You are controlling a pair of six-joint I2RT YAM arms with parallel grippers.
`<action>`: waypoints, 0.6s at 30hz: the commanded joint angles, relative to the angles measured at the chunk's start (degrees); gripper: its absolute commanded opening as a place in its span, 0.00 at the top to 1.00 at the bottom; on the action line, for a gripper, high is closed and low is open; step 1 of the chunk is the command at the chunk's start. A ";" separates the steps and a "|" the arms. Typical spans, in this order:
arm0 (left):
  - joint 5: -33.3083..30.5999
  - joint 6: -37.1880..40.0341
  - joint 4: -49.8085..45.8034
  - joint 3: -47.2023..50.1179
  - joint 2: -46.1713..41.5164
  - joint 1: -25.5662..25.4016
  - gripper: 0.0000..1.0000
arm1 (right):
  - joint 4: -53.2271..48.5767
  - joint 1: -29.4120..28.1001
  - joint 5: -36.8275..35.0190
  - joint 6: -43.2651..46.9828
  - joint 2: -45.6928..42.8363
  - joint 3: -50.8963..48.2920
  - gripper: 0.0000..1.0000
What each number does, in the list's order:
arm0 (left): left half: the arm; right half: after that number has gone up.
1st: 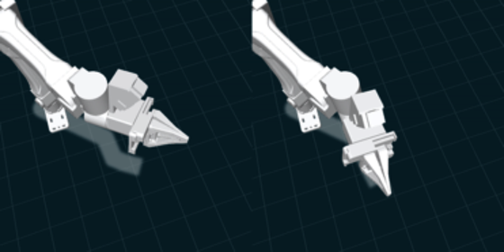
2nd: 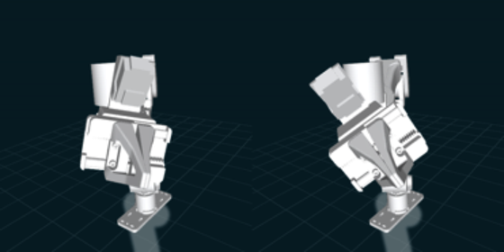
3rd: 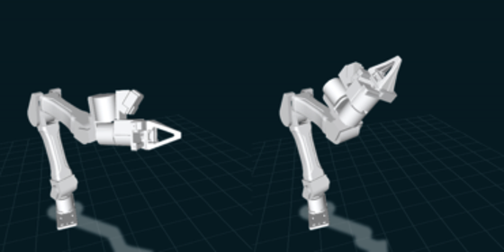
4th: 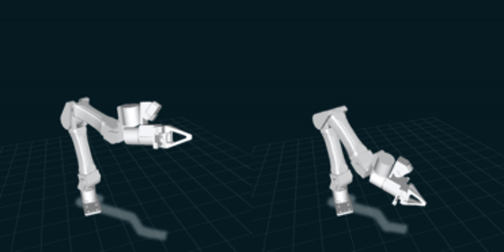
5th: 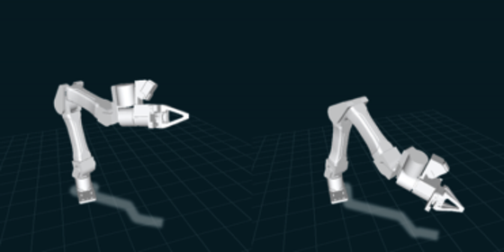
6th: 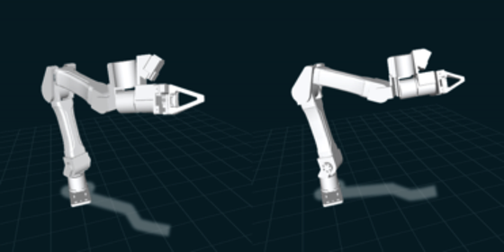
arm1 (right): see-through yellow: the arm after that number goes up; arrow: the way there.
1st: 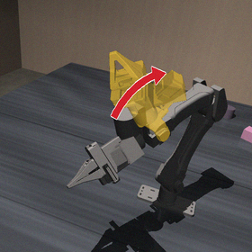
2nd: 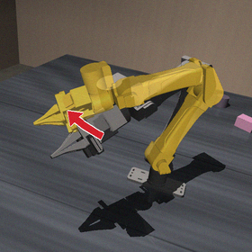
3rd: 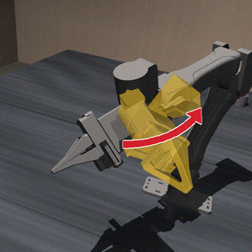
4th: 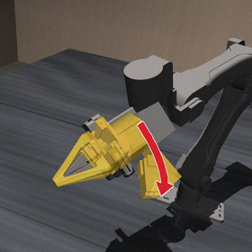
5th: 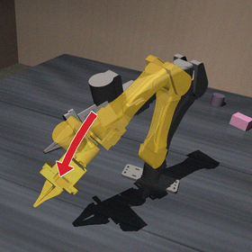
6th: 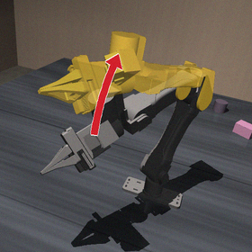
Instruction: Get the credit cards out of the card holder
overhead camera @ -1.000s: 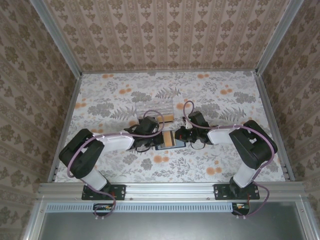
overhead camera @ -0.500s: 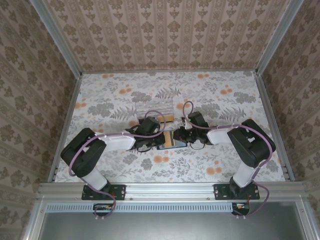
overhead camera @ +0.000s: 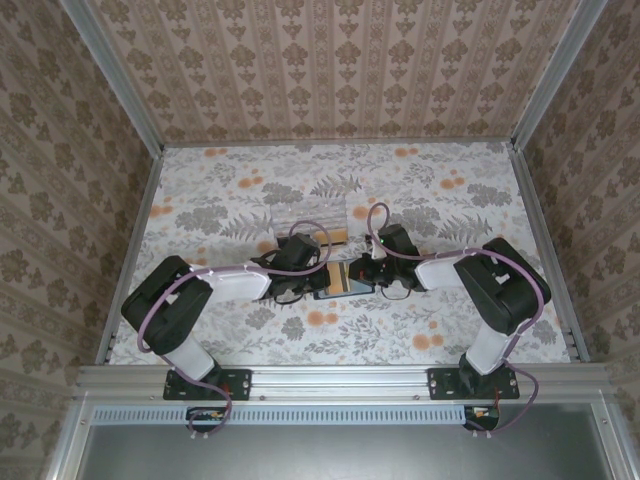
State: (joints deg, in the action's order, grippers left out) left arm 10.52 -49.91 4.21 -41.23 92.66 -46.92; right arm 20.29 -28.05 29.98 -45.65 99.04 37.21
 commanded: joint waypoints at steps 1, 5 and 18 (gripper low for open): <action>-1.18 -0.89 -3.54 1.10 1.12 -0.29 1.00 | -1.17 0.93 0.20 0.08 -1.30 -1.61 0.99; -1.38 -0.98 -3.94 1.23 1.03 -0.28 1.00 | -1.71 2.07 0.28 0.56 -2.39 -2.31 0.99; -1.37 -0.58 -4.42 1.17 0.43 -0.22 1.00 | -4.83 5.41 0.97 2.77 -6.30 -3.81 1.00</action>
State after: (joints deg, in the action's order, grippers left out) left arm 10.50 -50.33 4.14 -41.23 92.66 -46.96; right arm 18.41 -23.92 30.85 -44.58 94.80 34.35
